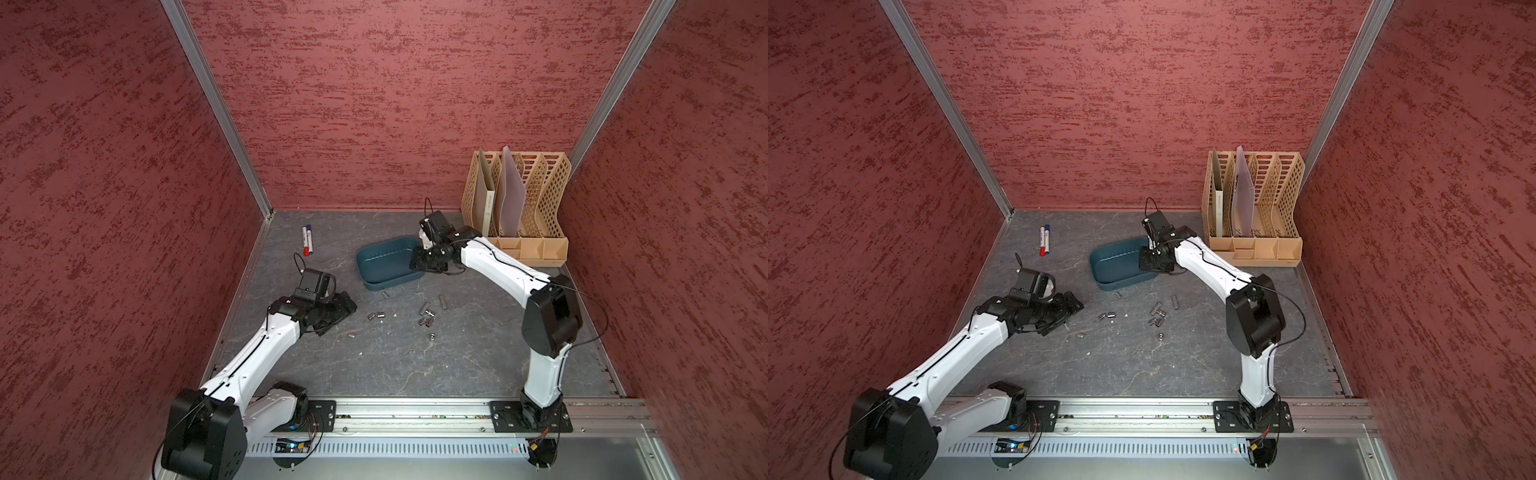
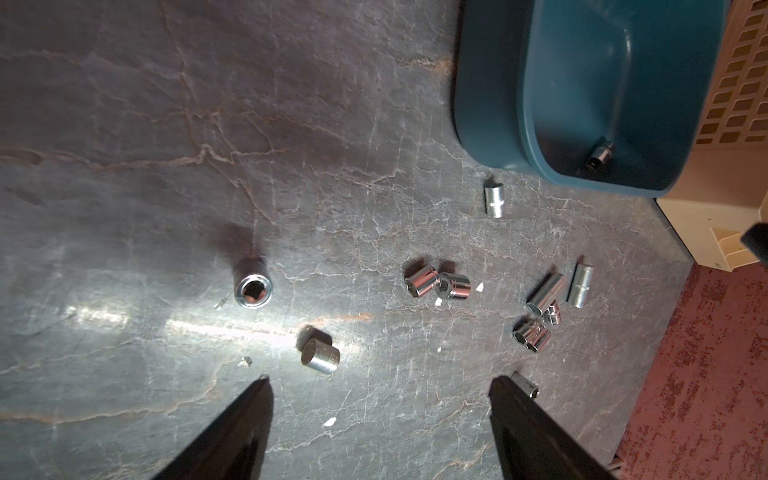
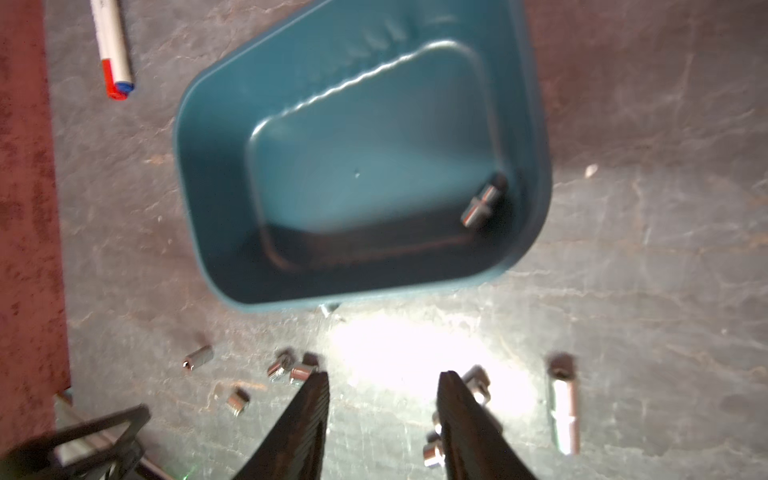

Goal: Put the socket on the desktop into the storage box
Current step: Place the socket head in the storage box, then pick up the socket head at the center of the board.

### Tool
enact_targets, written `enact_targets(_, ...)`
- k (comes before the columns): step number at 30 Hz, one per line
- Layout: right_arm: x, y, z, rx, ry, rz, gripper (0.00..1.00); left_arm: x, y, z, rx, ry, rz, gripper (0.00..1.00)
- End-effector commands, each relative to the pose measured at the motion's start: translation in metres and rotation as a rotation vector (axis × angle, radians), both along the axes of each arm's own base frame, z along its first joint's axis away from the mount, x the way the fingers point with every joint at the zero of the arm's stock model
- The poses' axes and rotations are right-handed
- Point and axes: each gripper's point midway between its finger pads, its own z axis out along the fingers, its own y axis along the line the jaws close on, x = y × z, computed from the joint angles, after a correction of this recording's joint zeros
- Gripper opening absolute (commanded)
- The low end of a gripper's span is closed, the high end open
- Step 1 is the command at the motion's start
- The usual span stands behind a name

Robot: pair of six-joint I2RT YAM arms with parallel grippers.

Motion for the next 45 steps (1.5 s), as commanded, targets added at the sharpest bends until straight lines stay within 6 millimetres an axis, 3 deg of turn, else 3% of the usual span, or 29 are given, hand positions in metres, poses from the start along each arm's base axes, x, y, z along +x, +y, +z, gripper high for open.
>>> enact_targets(1, -0.016, 0.02, 0.027, 0.123, -0.112, 0.091, 0.5, 0.005, 0.002, 0.004, 0.012, 0.009, -0.02, 0.83)
enact_targets(14, -0.119, 0.042, 0.036, 0.22, -0.272, 0.368, 0.52, 0.009, 0.007, -0.019, 0.058, 0.114, -0.035, 0.76)
enact_targets(20, -0.145, 0.054, 0.028, 0.228, -0.293, 0.445, 0.52, 0.008, 0.016, -0.024, 0.109, 0.134, -0.007, 0.73)
enact_targets(31, -0.158, 0.077, 0.022, 0.247, -0.295, 0.494, 0.52, 0.008, 0.024, -0.04, 0.164, 0.177, 0.005, 0.64)
enact_targets(45, -0.16, 0.077, 0.021, 0.255, -0.281, 0.478, 0.51, 0.016, 0.031, -0.06, 0.239, 0.23, 0.001, 0.45)
